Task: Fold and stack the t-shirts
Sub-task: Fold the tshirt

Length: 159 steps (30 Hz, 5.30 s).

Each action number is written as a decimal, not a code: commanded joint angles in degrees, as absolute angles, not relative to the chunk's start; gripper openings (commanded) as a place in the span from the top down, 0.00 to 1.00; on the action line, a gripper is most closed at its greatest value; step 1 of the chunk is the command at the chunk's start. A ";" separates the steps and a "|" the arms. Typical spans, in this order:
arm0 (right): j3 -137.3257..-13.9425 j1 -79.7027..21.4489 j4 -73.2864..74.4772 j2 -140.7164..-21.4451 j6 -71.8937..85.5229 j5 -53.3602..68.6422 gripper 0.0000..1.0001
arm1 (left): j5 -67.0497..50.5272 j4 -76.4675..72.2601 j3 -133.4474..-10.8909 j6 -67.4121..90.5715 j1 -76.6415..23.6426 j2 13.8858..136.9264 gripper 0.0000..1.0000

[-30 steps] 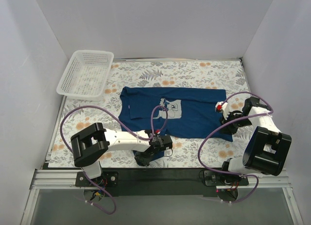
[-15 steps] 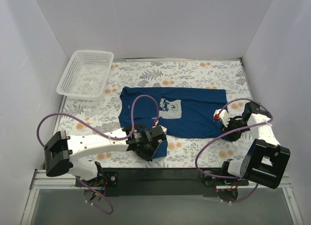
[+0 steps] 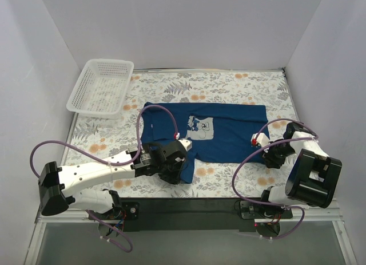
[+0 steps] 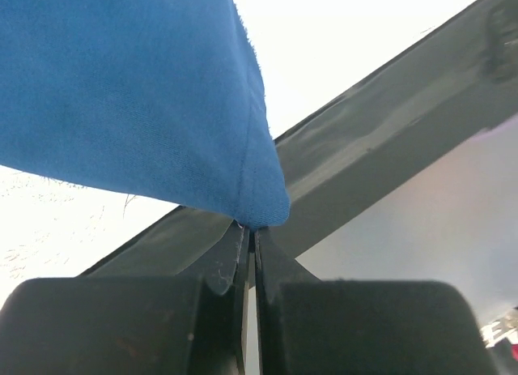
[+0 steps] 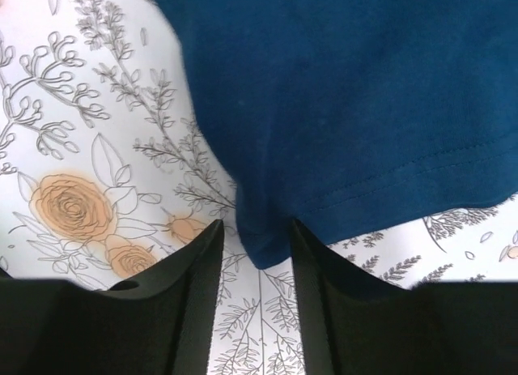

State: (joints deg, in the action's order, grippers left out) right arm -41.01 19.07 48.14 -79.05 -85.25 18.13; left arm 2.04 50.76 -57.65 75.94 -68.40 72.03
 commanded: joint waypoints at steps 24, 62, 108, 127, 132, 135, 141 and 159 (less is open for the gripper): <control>-70.48 16.17 58.37 -100.01 -61.46 31.82 0.86 | -8.08 41.31 -54.85 66.97 -54.32 66.18 1.00; -68.73 13.62 45.88 -100.90 -60.91 24.25 0.64 | -11.16 40.78 -54.58 67.41 -52.38 66.62 1.00; -52.38 28.56 52.29 -67.59 -72.78 37.09 0.99 | 2.02 46.58 -49.31 91.58 -49.92 45.70 1.00; -59.94 28.83 52.03 -81.99 -69.00 42.01 0.99 | -12.39 35.42 -52.73 76.82 -30.94 61.70 1.00; -62.31 28.83 52.29 -83.85 -68.20 43.77 0.99 | -14.50 36.12 -51.42 75.67 -27.34 61.00 1.00; -63.02 29.00 52.12 -83.58 -68.20 44.56 0.99 | -15.38 36.56 -48.79 76.46 -26.81 58.72 1.00; -63.81 30.76 52.12 -82.97 -67.59 45.18 0.99 | -18.19 39.01 -44.74 80.06 -26.54 53.18 1.00; -67.14 35.15 52.38 -84.64 -67.67 47.81 0.99 | -27.42 45.61 -39.29 81.57 -26.46 50.00 1.00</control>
